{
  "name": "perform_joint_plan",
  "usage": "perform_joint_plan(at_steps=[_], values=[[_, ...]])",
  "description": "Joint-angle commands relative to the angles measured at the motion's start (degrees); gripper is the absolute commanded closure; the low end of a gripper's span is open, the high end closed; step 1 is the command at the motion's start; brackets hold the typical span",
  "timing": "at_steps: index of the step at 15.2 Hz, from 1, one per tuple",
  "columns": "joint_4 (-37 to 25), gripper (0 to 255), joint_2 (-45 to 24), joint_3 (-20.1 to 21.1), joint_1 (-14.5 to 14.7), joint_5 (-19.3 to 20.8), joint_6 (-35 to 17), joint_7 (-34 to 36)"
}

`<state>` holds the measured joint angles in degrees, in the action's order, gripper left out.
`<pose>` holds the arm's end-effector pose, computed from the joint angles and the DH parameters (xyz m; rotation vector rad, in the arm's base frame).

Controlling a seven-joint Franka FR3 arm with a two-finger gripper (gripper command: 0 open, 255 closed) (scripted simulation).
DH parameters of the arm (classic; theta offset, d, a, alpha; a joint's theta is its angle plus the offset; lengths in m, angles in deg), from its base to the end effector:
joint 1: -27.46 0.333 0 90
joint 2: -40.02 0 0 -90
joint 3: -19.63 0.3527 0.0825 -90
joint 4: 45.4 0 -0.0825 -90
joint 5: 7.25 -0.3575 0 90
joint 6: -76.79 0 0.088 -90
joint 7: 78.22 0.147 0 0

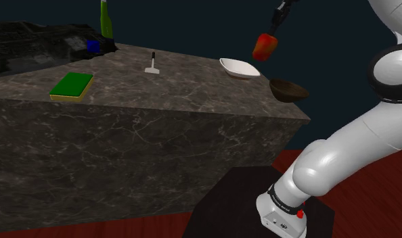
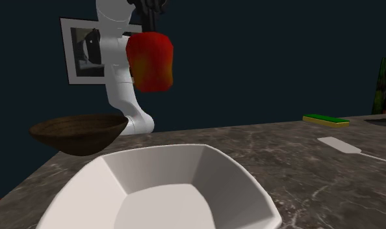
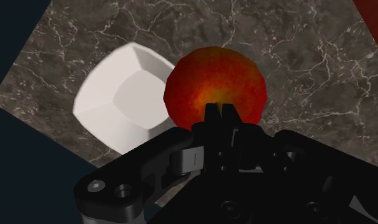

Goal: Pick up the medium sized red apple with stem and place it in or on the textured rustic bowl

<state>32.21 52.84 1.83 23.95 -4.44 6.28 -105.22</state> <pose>0.3574 -0.1777 0.7791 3.1200 0.1329 0.1409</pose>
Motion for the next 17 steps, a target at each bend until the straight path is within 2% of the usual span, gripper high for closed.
perform_joint_plan(at_steps=[1,8,14,17], values=[[-2.0,255,0.0,-0.6,-0.3,0.1,2.0,-1.0],[-6.0,255,4.0,-4.1,-2.4,2.2,9.5,-7.7],[-14.0,255,4.1,-9.1,-4.0,3.7,17.2,-15.7],[-7.2,255,7.8,-7.5,-4.1,4.9,13.8,-14.3]])
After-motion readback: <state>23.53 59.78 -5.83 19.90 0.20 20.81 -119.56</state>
